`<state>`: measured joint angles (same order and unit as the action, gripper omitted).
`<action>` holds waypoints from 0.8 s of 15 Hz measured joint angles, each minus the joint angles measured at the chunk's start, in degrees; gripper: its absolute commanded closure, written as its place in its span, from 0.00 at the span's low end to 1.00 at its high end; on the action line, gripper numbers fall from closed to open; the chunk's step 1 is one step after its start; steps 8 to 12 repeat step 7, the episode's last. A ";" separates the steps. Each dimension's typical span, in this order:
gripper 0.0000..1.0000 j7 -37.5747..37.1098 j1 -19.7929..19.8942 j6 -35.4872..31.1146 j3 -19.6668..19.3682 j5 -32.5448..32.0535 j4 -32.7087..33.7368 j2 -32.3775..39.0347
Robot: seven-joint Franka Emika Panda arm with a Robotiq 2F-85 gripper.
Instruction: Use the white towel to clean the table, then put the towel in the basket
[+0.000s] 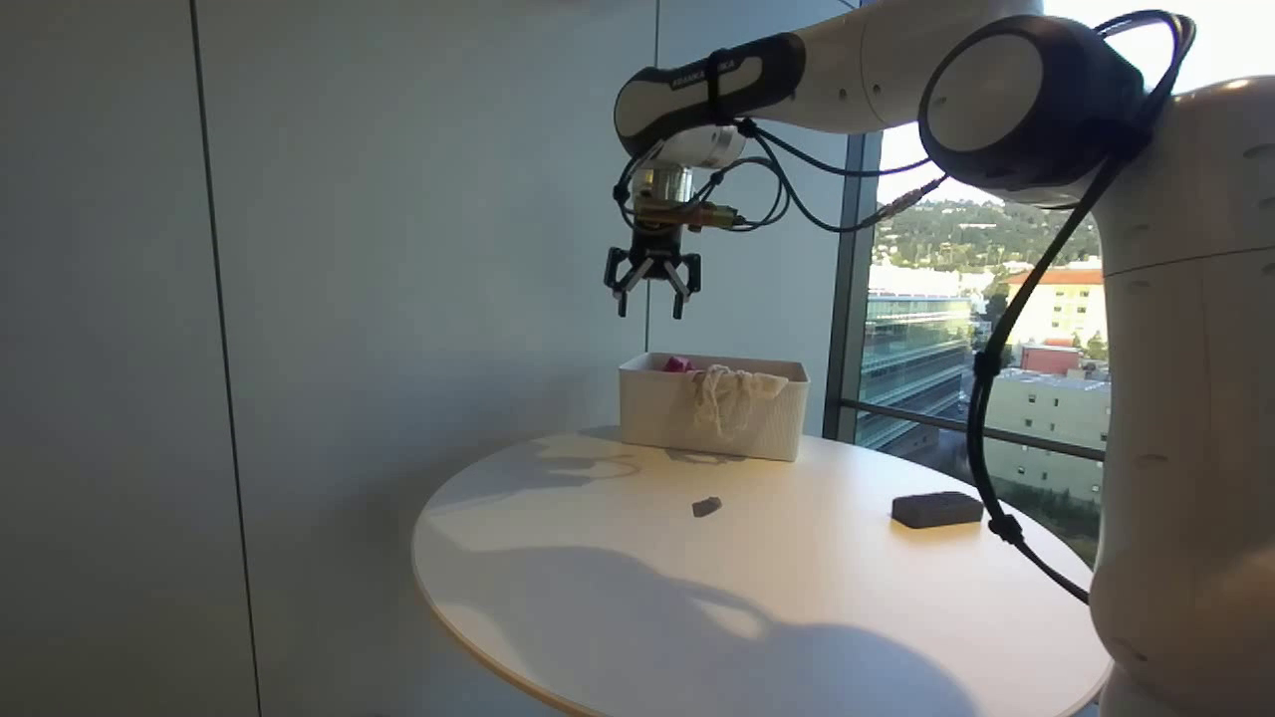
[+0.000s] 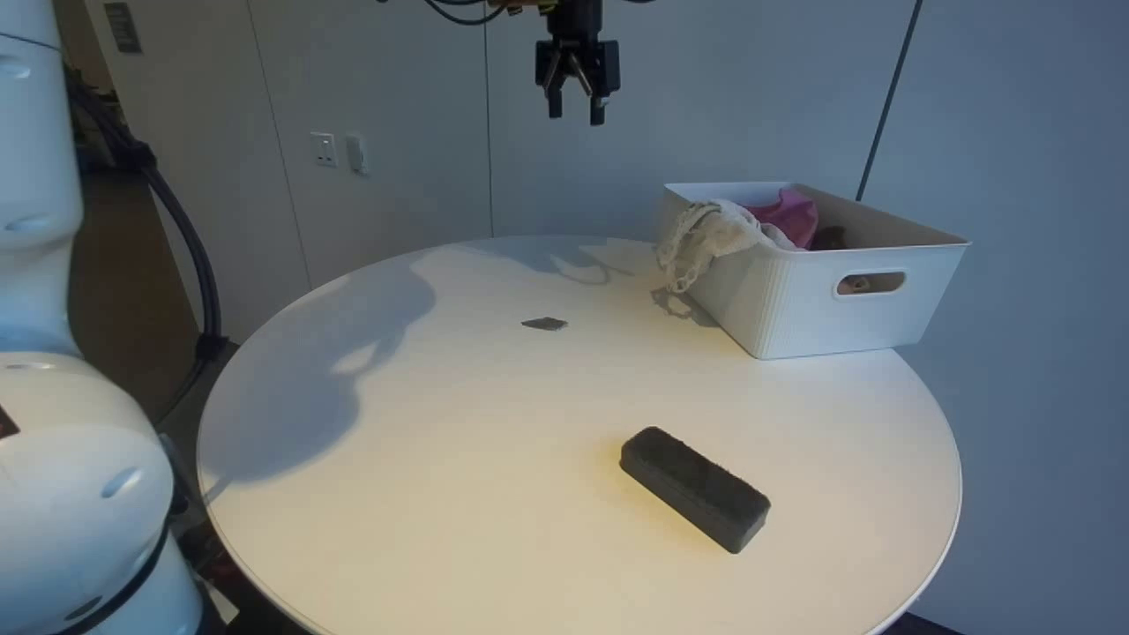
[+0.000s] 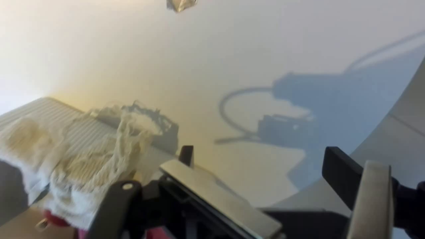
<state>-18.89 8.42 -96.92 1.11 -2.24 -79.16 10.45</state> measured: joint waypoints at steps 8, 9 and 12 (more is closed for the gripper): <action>0.00 6.72 -0.48 3.07 -1.65 7.20 -21.45 -5.02; 0.00 6.72 -0.48 3.07 -1.65 7.20 -21.45 -5.02; 0.00 6.72 -0.48 3.07 -1.65 7.20 -21.45 -5.02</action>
